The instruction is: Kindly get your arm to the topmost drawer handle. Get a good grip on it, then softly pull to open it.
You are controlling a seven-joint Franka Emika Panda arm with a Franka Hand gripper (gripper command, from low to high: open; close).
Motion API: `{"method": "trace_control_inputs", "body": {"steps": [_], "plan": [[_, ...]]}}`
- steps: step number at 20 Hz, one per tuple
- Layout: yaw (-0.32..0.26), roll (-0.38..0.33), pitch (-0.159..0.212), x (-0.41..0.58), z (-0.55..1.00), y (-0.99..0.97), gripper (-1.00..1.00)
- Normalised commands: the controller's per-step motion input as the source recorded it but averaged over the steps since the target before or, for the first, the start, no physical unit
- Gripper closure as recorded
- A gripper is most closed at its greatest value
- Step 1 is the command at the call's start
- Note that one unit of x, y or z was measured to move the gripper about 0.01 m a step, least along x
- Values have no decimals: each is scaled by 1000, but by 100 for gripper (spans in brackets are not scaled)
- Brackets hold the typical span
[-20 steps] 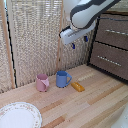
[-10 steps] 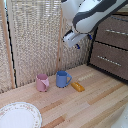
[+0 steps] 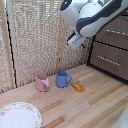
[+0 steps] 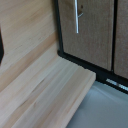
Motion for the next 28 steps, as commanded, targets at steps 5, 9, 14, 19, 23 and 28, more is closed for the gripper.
{"method": "trace_control_inputs", "body": {"steps": [5, 9, 14, 19, 23, 28], "plan": [[121, -334, -39, -2, -10, -306, -100], [133, -287, -76, 0, 0, -316, -100], [131, -230, -93, -24, 69, -391, -100], [61, -195, -6, -67, 232, -626, -100], [14, -152, 105, -81, 364, -678, -100], [50, -117, 77, -80, 356, -717, -100]]}}
